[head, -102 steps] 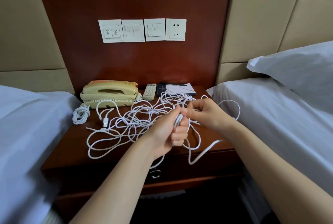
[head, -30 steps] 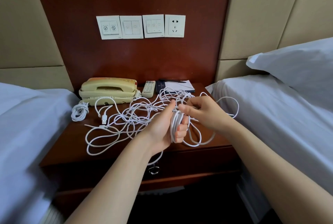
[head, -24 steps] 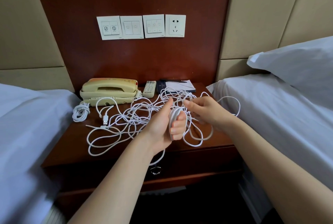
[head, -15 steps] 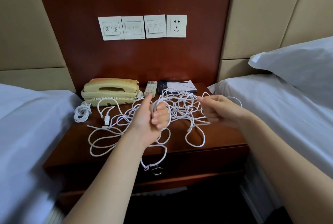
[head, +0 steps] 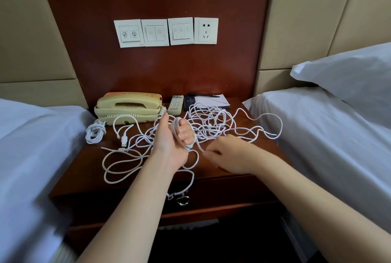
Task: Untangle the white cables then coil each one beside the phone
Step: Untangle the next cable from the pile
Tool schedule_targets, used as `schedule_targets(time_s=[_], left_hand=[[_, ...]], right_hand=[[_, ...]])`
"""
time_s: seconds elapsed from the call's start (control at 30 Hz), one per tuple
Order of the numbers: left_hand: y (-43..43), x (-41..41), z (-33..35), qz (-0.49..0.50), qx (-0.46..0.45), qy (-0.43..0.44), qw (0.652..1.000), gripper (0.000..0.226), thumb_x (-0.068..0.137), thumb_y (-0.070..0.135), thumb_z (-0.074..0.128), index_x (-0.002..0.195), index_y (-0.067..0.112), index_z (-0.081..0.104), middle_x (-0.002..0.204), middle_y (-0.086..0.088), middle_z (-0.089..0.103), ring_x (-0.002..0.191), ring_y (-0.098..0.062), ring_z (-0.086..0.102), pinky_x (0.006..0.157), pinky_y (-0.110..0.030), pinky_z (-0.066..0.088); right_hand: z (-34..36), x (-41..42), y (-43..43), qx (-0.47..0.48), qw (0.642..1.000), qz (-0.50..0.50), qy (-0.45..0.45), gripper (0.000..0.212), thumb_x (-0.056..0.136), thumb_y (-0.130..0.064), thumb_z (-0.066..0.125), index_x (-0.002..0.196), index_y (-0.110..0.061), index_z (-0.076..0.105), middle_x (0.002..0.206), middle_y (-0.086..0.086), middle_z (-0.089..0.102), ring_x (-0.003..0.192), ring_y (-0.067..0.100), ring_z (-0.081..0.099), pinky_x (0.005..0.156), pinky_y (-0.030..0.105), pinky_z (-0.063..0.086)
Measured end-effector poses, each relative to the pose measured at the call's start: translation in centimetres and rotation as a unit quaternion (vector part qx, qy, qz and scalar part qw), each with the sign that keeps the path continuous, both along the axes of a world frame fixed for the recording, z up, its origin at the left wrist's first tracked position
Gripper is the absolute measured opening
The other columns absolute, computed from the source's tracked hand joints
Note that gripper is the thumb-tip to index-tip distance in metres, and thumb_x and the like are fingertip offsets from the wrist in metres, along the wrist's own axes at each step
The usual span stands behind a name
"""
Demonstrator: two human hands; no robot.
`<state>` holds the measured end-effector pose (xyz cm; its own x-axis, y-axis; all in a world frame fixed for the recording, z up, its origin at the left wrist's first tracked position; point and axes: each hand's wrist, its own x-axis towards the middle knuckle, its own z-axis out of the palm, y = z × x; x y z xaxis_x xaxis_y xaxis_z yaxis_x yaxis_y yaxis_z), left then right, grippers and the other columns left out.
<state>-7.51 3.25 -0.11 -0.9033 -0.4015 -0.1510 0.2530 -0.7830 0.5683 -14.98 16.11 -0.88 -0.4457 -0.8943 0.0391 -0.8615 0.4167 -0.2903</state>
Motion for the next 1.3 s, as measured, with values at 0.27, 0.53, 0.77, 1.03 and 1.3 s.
schedule_targets(time_s=[0.27, 0.53, 0.77, 1.03, 1.3], left_hand=[[-0.2, -0.2, -0.4, 0.062, -0.037, -0.052, 0.996, 0.053, 0.099, 0.049, 0.025, 0.064, 0.013, 0.041, 0.041, 0.005, 0.034, 0.031, -0.007, 0.03, 0.034, -0.014, 0.023], [-0.2, -1.6, -0.8, 0.096, -0.236, -0.146, 0.956, 0.061, 0.099, 0.051, 0.024, 0.063, 0.007, 0.045, 0.037, 0.0, 0.043, 0.03, -0.012, 0.04, 0.037, -0.018, 0.033], [1.6, -1.6, -1.5, -0.119, -0.387, -0.147, 0.902, 0.079, 0.097, 0.058, 0.012, 0.042, 0.012, 0.046, 0.04, -0.005, 0.043, 0.036, -0.016, 0.04, 0.041, -0.019, 0.031], [2.2, -0.1, -0.6, -0.268, -0.339, -0.094, 0.897, 0.076, 0.091, 0.066, 0.01, 0.042, 0.015, 0.037, 0.037, 0.002, 0.027, 0.027, -0.007, 0.023, 0.032, -0.015, 0.02], [2.9, -0.4, -1.0, -0.187, -0.353, -0.086, 0.913, 0.08, 0.094, 0.061, 0.008, 0.035, 0.015, 0.035, 0.037, -0.003, 0.036, 0.033, -0.015, 0.042, 0.04, -0.019, 0.031]], right_hand=[[0.5, 3.4, 0.3, 0.098, 0.988, 0.043, 0.109, 0.024, 0.099, -0.037, 0.03, 0.084, -0.024, 0.044, 0.105, 0.006, 0.06, 0.103, 0.034, 0.056, 0.076, 0.036, 0.038], [1.8, 2.5, 0.4, -0.075, 0.994, 0.048, 0.059, 0.032, 0.097, -0.031, 0.043, 0.067, -0.021, 0.045, 0.066, -0.004, 0.048, 0.068, 0.02, 0.046, 0.063, 0.033, 0.039], [2.7, 1.1, 1.2, -0.198, 0.969, -0.033, 0.142, 0.034, 0.084, -0.05, 0.061, 0.066, -0.022, 0.053, 0.057, -0.006, 0.047, 0.063, 0.017, 0.042, 0.058, 0.031, 0.031], [2.4, -0.6, 1.1, -0.246, 0.968, 0.037, -0.043, 0.016, 0.083, -0.033, 0.069, 0.086, -0.018, 0.064, 0.05, -0.008, 0.035, 0.05, 0.007, 0.035, 0.051, 0.019, 0.027], [1.6, -1.3, 1.1, -0.234, 0.971, 0.04, -0.009, 0.051, 0.08, -0.058, 0.058, 0.072, -0.008, 0.067, 0.051, 0.001, 0.052, 0.054, 0.012, 0.045, 0.053, 0.022, 0.032]])
